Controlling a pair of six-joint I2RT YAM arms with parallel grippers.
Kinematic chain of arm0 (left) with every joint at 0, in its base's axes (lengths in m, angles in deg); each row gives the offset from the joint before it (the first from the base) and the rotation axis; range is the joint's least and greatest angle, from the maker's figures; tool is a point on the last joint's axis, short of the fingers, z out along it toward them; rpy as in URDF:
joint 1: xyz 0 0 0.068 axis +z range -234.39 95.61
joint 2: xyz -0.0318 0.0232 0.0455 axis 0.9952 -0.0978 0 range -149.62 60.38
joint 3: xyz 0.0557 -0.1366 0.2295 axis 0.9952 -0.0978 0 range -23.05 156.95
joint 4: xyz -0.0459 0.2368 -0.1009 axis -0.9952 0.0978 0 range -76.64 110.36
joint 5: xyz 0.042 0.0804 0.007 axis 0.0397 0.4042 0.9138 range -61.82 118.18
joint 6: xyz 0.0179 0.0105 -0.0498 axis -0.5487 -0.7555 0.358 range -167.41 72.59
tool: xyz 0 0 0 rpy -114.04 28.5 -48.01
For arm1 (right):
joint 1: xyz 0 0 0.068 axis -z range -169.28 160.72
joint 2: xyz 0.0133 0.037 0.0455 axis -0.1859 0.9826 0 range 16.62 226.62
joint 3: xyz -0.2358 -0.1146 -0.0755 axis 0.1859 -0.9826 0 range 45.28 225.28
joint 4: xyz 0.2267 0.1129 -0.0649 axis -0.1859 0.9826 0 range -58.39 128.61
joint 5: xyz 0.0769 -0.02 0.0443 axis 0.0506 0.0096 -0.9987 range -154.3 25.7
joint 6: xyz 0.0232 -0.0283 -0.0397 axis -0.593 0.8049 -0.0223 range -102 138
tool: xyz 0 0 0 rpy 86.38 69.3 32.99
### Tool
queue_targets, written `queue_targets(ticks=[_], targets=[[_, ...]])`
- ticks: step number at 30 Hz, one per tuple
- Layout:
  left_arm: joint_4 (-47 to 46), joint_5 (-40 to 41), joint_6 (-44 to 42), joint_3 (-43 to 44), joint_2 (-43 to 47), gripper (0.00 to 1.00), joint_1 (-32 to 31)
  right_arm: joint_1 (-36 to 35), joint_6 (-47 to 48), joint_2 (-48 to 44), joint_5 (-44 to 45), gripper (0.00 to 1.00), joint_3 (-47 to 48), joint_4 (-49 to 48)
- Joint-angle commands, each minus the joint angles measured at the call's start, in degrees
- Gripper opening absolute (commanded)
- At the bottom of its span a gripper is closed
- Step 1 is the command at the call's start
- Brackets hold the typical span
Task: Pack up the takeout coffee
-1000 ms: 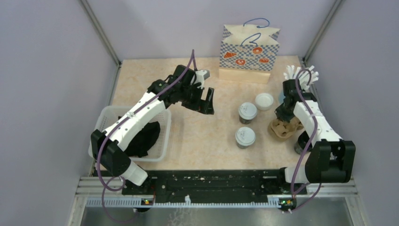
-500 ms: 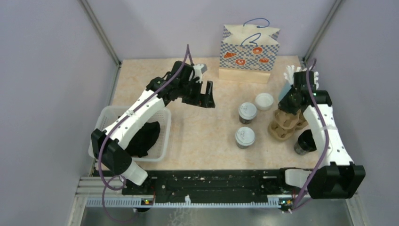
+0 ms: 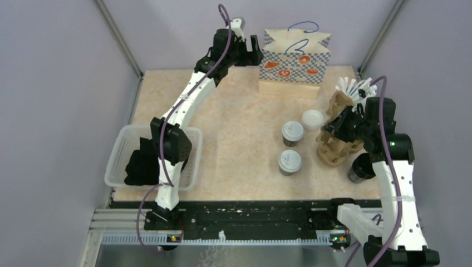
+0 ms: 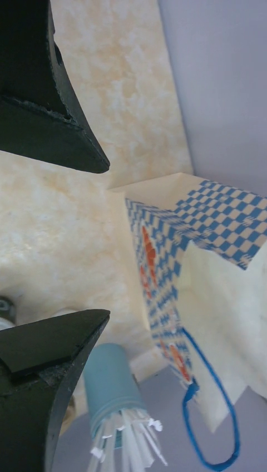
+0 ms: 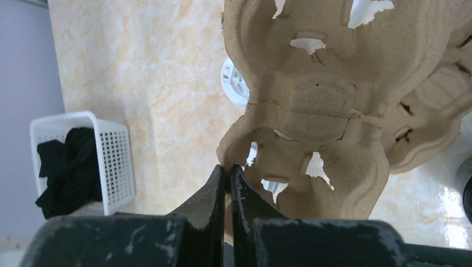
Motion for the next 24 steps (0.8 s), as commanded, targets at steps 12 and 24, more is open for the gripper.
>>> queue_targets(ticks=[12,24], targets=[[-33.3,3.0,11.8,6.2,-16.1,0.96,-0.7,0.2,2.3,-9.3,-4.2,0.0,-5.8,4.9],[-38.6,8.8,9.5,5.2,-17.1,0.51,-2.3,0.2,1.7,-9.8,-4.5,0.0,-5.5,5.1]])
